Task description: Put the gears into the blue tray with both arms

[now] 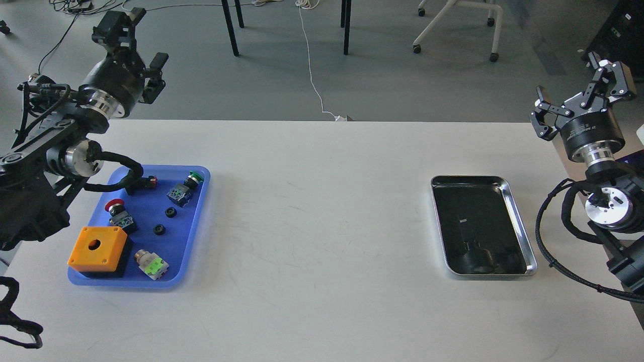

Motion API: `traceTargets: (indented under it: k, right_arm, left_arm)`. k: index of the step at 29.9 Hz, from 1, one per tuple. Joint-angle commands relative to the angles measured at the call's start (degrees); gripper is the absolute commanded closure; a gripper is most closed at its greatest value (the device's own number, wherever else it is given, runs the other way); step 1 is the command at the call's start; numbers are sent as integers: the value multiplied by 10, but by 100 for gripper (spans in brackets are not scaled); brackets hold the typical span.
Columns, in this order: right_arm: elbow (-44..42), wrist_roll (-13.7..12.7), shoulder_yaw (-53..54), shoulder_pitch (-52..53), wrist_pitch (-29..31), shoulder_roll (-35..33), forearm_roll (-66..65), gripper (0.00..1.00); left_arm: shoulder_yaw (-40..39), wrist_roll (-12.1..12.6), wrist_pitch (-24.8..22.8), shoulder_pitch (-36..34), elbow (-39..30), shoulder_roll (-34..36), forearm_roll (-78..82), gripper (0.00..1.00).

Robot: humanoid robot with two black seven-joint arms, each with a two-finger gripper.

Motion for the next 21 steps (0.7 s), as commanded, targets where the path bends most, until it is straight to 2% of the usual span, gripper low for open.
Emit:
traceTargets:
  k: [1,2,5,8,14,21]
  right_arm:
    - [-35,-33,13,5,5,7,39,1]
    - [-62,-65,29,23,21,8,45,1]
    - [-94,-91,48,35,49,15,45,1]
    - [-102,-110,51,36,74,19,46,1]
    - [-96,-109,52,12,115,56,68,1]
    - [-95,-107,52,20,118,77,68,1]
  left_arm:
    - [-16,29,-34,0,55,-38,-44,2]
    - [-29,45,-51,-1,95,-60,-75,2]
    - [-61,56,-74,-1,136,-81,-127,2]
    - [-79,75,-82,0,146,-96,-163,2]
    - [-100,74,-96,9,143,-126,-223,2]
    - [-102,73,-110,7,138,-129,-229,2]
